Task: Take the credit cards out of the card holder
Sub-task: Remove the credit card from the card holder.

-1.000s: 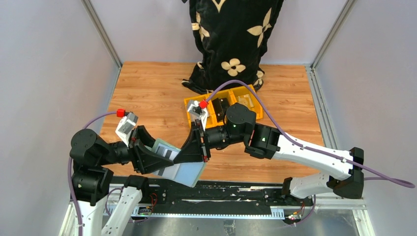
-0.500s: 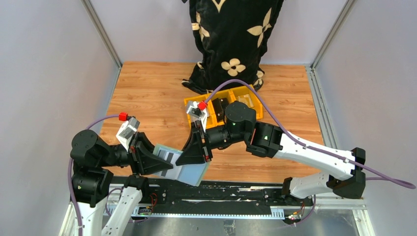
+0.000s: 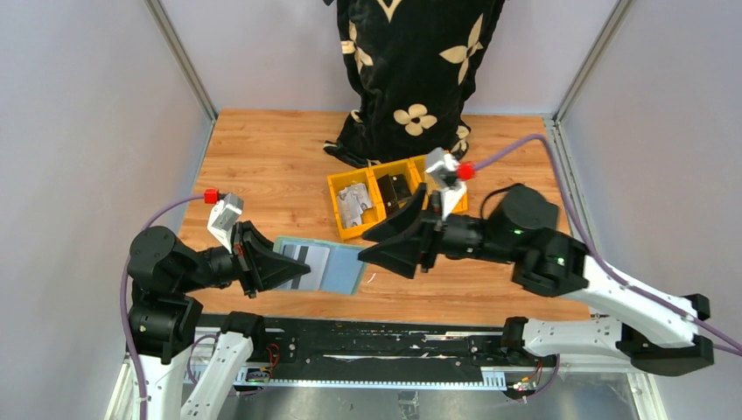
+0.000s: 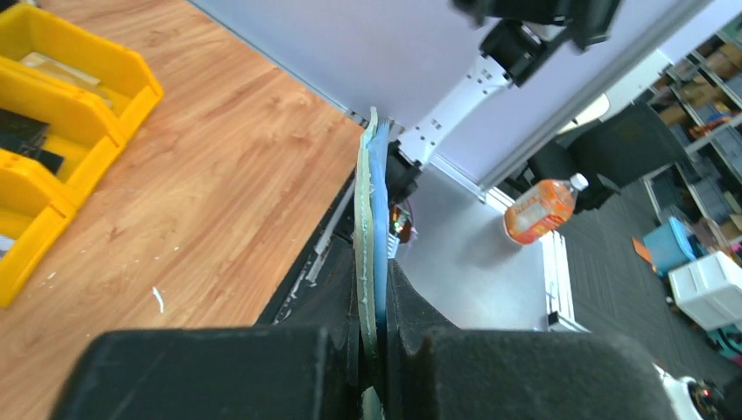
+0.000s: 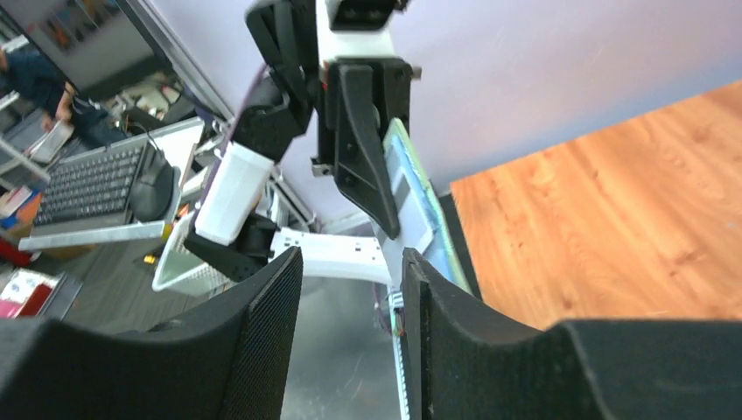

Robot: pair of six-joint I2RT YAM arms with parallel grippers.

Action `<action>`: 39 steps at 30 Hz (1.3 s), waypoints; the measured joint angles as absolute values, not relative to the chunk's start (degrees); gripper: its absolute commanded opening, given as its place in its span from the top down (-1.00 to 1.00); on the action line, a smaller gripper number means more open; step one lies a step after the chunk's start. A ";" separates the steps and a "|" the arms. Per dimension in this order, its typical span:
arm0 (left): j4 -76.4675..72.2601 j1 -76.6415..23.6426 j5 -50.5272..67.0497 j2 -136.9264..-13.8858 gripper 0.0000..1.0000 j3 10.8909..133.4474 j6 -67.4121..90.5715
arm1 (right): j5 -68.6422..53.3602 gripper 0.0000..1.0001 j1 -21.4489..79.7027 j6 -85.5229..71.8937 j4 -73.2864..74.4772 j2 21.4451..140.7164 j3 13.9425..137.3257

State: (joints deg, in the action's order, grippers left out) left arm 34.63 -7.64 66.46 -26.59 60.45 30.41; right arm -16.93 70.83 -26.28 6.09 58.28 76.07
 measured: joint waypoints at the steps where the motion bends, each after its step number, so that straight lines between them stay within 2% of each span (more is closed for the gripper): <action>1: 34.61 -7.64 65.52 -26.81 1.00 60.45 30.44 | -15.68 0.04 70.83 -26.22 6.02 56.99 75.90; 5: 34.61 -7.64 62.13 -27.81 1.00 60.45 30.46 | -15.64 0.04 70.78 -26.74 4.34 55.59 75.81; 16: 30.70 -7.64 61.60 -28.34 1.00 60.42 34.81 | -24.64 0.00 70.72 -31.99 0.84 69.63 70.46; 27: 25.47 -7.64 65.93 -28.21 1.00 60.36 39.59 | -26.20 -0.01 70.02 -33.28 -2.42 68.77 70.02; 31: 24.88 -7.64 66.76 -27.57 0.94 59.99 40.38 | -27.81 0.26 69.71 -33.87 -3.36 69.08 70.32; 36: 24.18 -7.64 68.03 -26.96 0.48 59.96 41.30 | -30.30 0.76 69.52 -35.35 -5.08 70.48 70.70; 39: 23.88 -7.64 69.45 -26.96 0.19 59.66 42.22 | -31.48 0.88 69.38 -36.16 -6.44 70.78 70.61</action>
State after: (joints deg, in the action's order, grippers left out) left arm 23.88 -7.64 69.45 -26.96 59.66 42.22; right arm -31.48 69.38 -36.16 -6.44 70.78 70.61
